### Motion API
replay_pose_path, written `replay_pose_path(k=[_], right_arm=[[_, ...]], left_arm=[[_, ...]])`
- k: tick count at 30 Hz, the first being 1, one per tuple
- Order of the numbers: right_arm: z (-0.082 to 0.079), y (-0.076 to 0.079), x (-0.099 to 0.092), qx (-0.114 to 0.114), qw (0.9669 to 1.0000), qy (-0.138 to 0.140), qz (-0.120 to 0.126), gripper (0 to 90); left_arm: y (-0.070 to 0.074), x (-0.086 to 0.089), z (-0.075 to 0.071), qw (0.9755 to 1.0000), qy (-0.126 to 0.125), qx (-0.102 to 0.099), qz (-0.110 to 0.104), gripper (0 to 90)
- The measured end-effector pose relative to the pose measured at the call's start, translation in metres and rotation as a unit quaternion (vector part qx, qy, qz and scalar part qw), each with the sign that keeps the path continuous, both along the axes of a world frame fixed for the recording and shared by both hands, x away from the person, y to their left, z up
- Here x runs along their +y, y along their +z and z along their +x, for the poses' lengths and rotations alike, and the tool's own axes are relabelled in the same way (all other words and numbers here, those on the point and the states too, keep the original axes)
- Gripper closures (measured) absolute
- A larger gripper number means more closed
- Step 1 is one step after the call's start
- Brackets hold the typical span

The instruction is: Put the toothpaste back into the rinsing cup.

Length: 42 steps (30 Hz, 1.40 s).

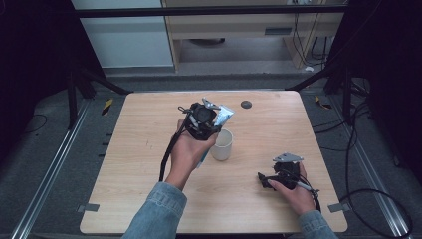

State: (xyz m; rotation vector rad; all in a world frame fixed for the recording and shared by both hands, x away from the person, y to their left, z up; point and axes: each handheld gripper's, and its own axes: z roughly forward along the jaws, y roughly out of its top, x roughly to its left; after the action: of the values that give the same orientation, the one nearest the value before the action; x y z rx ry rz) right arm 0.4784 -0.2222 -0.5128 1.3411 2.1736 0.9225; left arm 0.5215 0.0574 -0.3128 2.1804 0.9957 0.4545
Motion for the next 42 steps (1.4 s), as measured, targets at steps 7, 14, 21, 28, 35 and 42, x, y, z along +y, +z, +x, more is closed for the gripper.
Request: replay_pose_path(k=[7, 14, 21, 28, 35, 42], right_arm=[[0.000, 0.000, 0.000, 0.000, 1.0000, 0.000, 0.000, 0.5], [0.000, 0.000, 0.000, 0.001, 1.0000, 0.002, -0.001, 0.5], [0.000, 0.000, 0.000, 0.001, 1.0000, 0.002, 0.000, 0.5], [0.000, 0.000, 0.000, 0.001, 1.0000, 0.002, 0.000, 0.5], [0.000, 0.000, 0.000, 0.000, 1.0000, 0.003, -0.001, 0.5], [0.000, 0.000, -0.001, 0.000, 1.0000, 0.004, -0.001, 0.5]], left_arm=[[0.007, -0.004, 0.003, 0.9999, 0.003, -0.008, -0.005, 78.5], [0.011, -0.010, 0.008, 0.9999, 0.001, -0.012, -0.006, 78.5], [0.015, -0.013, 0.013, 0.9999, 0.004, -0.015, -0.006, 78.5], [0.020, -0.018, 0.020, 0.9997, 0.008, -0.023, -0.010, 78.5], [0.020, -0.020, 0.029, 0.9992, 0.016, -0.028, -0.024, 78.4], [0.019, -0.022, 0.035, 0.9982, 0.026, -0.045, -0.031, 78.4]])
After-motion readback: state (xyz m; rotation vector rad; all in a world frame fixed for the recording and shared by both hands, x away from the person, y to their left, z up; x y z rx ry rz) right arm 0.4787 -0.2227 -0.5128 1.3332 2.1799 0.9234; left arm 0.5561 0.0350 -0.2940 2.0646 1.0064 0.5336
